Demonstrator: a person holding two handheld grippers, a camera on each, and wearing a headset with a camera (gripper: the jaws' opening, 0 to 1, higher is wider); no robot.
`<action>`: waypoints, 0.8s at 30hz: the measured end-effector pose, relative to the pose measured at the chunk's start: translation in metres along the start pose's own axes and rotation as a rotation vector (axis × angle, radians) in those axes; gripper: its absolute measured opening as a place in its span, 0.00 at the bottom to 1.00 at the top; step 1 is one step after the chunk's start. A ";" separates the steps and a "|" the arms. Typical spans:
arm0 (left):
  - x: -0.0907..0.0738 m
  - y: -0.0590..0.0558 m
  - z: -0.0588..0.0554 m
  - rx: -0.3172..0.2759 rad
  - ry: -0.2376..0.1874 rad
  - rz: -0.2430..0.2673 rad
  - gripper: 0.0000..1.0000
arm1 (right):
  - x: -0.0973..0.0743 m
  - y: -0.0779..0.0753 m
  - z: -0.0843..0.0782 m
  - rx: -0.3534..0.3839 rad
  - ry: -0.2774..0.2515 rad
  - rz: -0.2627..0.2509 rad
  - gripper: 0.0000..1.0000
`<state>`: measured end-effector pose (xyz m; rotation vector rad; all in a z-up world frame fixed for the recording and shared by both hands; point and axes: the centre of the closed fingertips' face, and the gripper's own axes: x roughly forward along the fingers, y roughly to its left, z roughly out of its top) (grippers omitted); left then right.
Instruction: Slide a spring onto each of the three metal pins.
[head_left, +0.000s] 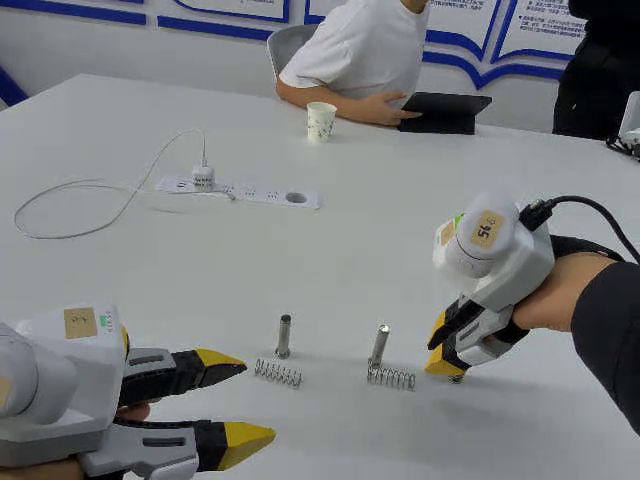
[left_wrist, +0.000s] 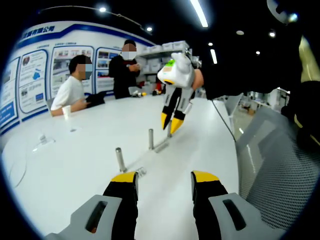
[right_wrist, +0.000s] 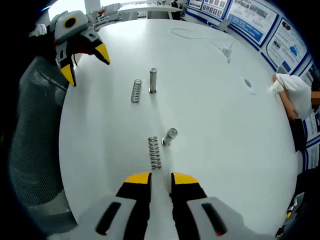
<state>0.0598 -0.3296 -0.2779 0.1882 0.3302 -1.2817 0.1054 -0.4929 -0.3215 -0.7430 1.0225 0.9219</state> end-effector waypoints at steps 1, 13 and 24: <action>0.000 0.000 0.000 0.000 0.000 0.000 0.43 | 0.002 0.001 0.000 -0.003 0.001 0.003 0.16; 0.001 0.000 -0.001 -0.006 0.001 0.001 0.43 | 0.024 0.006 0.003 -0.033 0.020 0.031 0.14; 0.002 -0.001 -0.002 -0.005 0.007 -0.004 0.42 | 0.035 0.007 -0.003 -0.040 0.036 0.044 0.12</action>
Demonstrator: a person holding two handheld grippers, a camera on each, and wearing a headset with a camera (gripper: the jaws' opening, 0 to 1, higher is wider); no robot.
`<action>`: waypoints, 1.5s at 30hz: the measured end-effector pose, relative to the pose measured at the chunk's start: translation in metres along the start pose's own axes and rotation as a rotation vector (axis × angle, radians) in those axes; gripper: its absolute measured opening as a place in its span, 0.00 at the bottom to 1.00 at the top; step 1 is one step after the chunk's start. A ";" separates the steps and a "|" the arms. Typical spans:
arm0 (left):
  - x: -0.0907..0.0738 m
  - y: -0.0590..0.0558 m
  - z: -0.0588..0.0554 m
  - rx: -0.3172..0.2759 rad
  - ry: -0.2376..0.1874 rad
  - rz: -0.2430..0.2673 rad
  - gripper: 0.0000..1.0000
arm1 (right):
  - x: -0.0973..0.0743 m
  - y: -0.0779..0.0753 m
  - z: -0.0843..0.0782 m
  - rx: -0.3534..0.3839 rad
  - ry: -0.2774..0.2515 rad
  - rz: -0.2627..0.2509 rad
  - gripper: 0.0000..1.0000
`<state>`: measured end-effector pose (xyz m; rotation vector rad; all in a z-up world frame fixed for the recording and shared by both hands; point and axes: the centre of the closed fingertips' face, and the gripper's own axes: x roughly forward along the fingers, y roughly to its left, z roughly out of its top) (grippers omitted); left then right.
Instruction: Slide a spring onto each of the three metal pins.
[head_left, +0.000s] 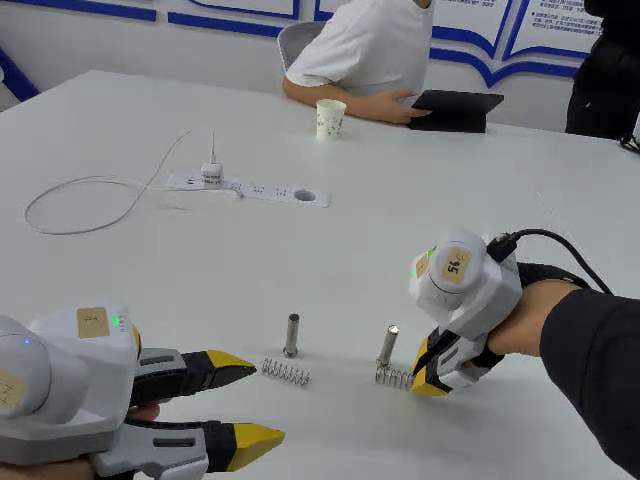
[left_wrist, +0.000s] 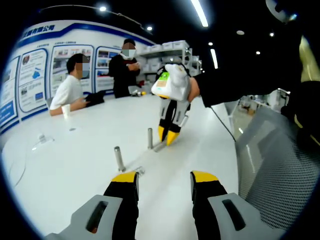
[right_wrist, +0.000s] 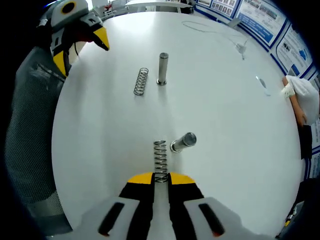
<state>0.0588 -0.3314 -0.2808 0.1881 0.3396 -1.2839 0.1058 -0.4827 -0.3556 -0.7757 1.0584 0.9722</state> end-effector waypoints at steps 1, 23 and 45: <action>0.000 0.000 0.000 0.001 0.001 -0.001 0.42 | 0.000 0.000 0.000 -0.001 0.001 0.000 0.12; 0.015 -0.011 0.005 0.052 0.029 -0.063 0.41 | -0.025 0.038 0.018 -0.051 -0.025 0.029 0.12; 0.034 -0.025 0.016 0.130 0.051 -0.152 0.40 | -0.052 0.081 0.064 -0.168 -0.091 0.055 0.12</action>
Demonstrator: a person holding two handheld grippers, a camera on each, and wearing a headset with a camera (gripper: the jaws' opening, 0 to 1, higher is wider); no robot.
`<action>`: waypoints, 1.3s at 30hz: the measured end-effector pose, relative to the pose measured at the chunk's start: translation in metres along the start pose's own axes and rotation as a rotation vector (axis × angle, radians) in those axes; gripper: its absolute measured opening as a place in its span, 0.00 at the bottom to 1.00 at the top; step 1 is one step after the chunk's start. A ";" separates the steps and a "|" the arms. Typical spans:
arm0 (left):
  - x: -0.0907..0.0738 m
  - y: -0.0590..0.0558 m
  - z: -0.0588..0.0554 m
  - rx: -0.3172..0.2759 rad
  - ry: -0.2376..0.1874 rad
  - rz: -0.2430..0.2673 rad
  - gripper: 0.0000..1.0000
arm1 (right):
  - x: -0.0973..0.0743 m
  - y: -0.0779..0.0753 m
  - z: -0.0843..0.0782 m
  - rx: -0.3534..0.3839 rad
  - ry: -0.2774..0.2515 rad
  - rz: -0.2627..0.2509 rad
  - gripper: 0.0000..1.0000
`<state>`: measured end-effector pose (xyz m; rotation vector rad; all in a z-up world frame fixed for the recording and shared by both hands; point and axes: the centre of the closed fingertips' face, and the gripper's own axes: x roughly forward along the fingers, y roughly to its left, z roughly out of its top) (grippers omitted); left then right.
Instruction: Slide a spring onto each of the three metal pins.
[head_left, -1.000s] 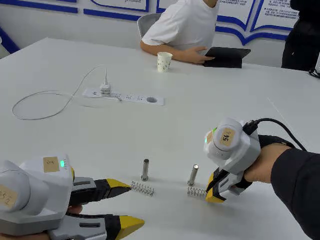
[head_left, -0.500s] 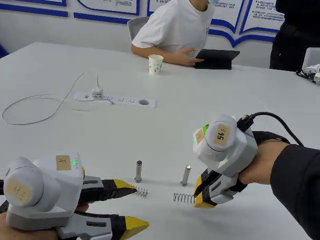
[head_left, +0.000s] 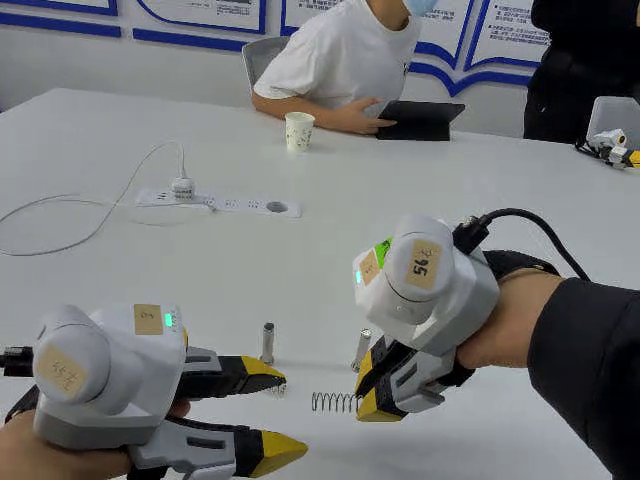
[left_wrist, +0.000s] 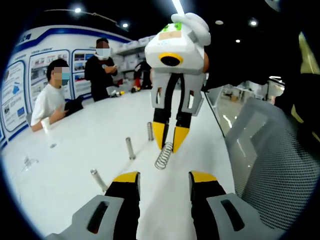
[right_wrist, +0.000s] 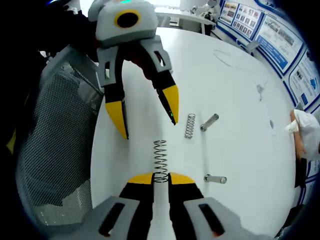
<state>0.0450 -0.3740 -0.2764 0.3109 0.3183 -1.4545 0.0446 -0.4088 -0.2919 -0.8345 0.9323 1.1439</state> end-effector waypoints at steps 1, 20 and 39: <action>0.001 -0.001 0.001 0.003 0.000 -0.003 0.39 | 0.000 0.002 0.002 -0.009 -0.001 0.002 0.12; 0.004 -0.010 0.006 0.026 -0.017 -0.033 0.24 | 0.000 0.015 0.023 -0.092 -0.014 0.015 0.12; 0.004 -0.014 0.005 0.043 -0.018 -0.050 0.12 | -0.011 0.019 0.027 -0.103 -0.018 0.017 0.12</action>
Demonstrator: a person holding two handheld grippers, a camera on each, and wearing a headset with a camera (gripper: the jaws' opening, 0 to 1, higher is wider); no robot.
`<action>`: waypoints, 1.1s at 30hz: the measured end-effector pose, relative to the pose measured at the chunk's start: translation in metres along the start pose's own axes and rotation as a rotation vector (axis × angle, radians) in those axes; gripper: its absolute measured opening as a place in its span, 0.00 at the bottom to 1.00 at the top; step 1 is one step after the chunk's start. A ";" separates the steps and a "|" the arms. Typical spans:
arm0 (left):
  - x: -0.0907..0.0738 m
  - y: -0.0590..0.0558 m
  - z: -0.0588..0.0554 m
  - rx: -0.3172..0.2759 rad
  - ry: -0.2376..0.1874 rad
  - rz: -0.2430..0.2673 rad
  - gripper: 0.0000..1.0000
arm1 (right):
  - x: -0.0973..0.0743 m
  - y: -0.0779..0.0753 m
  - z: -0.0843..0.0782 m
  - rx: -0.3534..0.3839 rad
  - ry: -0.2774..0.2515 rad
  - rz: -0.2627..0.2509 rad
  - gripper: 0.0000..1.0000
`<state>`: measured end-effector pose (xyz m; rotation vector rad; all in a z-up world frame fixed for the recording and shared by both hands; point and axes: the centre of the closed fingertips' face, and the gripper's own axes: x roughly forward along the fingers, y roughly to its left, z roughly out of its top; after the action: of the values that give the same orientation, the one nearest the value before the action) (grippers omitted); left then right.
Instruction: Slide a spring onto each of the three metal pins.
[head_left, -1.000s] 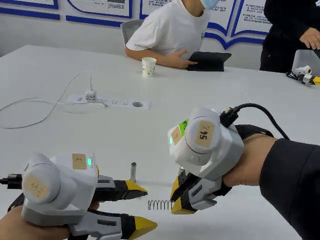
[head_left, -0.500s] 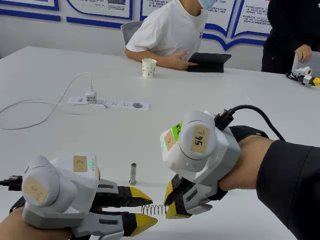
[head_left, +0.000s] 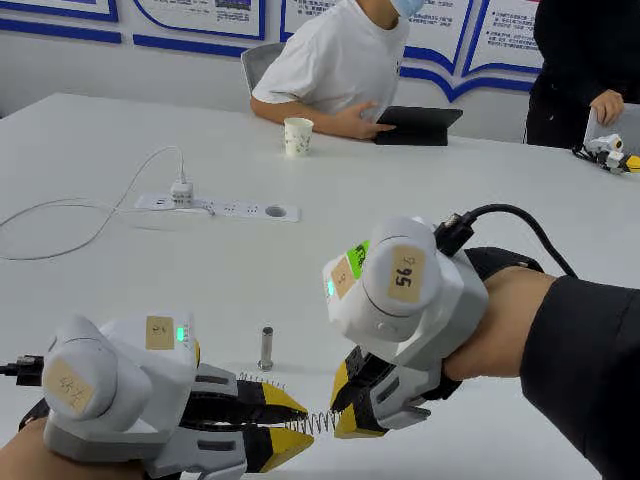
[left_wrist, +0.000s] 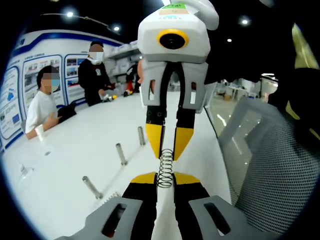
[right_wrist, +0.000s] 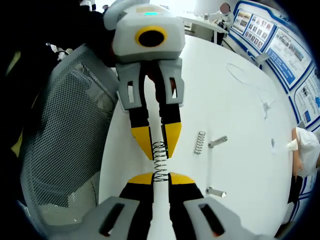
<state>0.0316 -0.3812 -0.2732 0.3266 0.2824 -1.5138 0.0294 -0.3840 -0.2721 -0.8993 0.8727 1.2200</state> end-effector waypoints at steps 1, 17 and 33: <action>0.000 0.000 0.000 0.001 0.002 -0.001 0.11 | -0.001 0.000 0.001 0.000 -0.003 -0.001 0.12; 0.000 -0.002 0.001 0.011 -0.002 -0.001 0.11 | -0.016 -0.002 0.028 -0.023 -0.061 -0.025 0.06; -0.002 -0.002 0.010 0.019 -0.031 0.003 0.11 | -0.007 -0.004 0.005 0.005 -0.022 -0.016 0.15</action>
<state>0.0296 -0.3831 -0.2635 0.3184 0.2429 -1.5178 0.0327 -0.3821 -0.2636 -0.8859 0.8488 1.2118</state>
